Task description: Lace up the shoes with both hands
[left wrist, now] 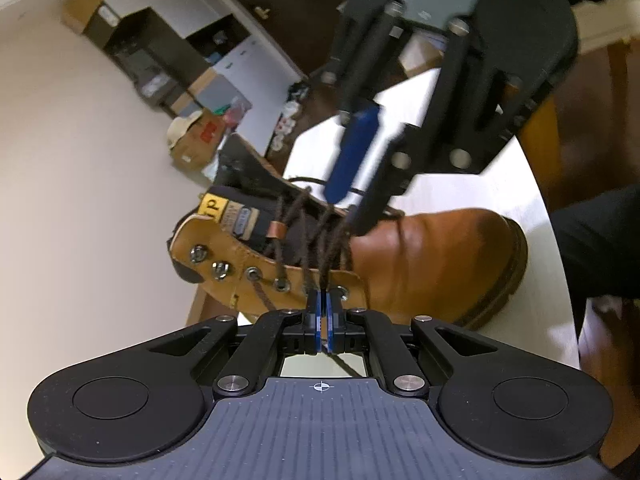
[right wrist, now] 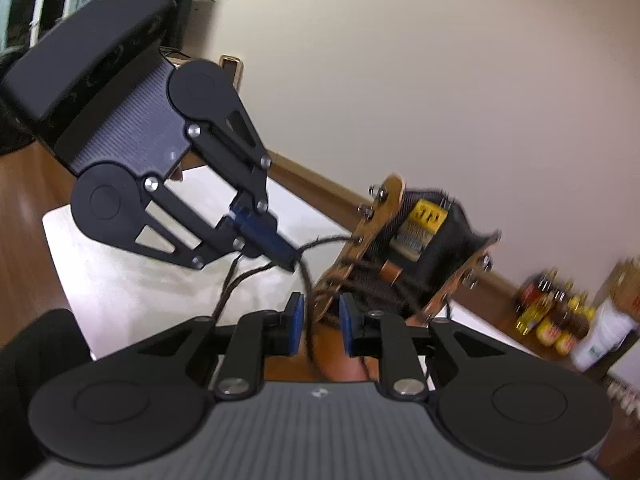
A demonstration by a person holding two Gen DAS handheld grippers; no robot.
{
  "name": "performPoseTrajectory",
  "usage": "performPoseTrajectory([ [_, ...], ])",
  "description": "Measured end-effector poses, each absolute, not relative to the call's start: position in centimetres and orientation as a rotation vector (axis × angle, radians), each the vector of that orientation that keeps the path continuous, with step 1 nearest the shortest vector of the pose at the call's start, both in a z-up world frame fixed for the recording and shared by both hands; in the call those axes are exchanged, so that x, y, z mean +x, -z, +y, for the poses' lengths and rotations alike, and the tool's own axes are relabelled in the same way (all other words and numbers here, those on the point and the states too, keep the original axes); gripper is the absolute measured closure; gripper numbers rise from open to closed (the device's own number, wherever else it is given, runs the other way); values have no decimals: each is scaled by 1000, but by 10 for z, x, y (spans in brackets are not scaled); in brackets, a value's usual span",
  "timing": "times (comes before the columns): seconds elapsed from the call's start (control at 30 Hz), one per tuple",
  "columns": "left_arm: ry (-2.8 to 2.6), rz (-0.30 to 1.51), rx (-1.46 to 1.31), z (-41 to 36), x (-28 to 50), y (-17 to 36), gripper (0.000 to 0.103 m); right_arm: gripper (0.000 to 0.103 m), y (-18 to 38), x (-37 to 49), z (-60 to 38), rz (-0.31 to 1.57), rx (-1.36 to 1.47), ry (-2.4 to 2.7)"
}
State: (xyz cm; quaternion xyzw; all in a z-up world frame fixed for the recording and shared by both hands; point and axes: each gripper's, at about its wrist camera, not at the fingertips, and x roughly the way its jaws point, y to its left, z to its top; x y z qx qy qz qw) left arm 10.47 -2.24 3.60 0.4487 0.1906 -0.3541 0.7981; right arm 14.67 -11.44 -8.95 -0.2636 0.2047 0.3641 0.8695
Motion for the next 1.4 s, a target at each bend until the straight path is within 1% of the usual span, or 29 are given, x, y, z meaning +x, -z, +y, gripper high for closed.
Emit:
performPoseTrajectory([
  [0.23, 761, 401, 959, -25, 106, -34, 100, 84, 94, 144, -95, 401, -661, -824],
  [0.3, 764, 396, 953, -25, 106, -34, 100, 90, 97, 145, -91, 399, -677, -827],
  [0.33, 766, 395, 949, -25, 105, -34, 100, 90, 99, 145, -90, 398, -682, -821],
  [0.4, 766, 390, 939, -24, 105, -34, 100, 98, 102, 145, -89, 398, -686, -815],
  [0.47, 760, 397, 898, -21, 108, -35, 100, 99, 103, 147, -90, 413, -661, -813],
  [0.5, 741, 408, 853, -17, 112, -37, 97, 99, 102, 147, -91, 411, -644, -810],
  [0.57, 703, 428, 767, -9, 119, -40, 96, 99, 97, 146, -95, 378, -617, -779],
  [0.63, 667, 442, 699, 0, 127, -43, 96, 99, 89, 145, -96, 336, -594, -720],
  [0.8, 546, 519, 431, 25, 163, -52, 96, 99, 80, 150, -85, 274, -588, -580],
  [0.9, 552, 544, 299, 36, 179, -54, 95, 99, 84, 154, -69, 272, -625, -543],
  [1.2, 572, 523, 273, 38, 186, -51, 95, 99, 97, 166, -50, 304, -675, -516],
  [1.4, 591, 476, 354, 34, 184, -48, 94, 99, 101, 172, -44, 321, -673, -517],
])
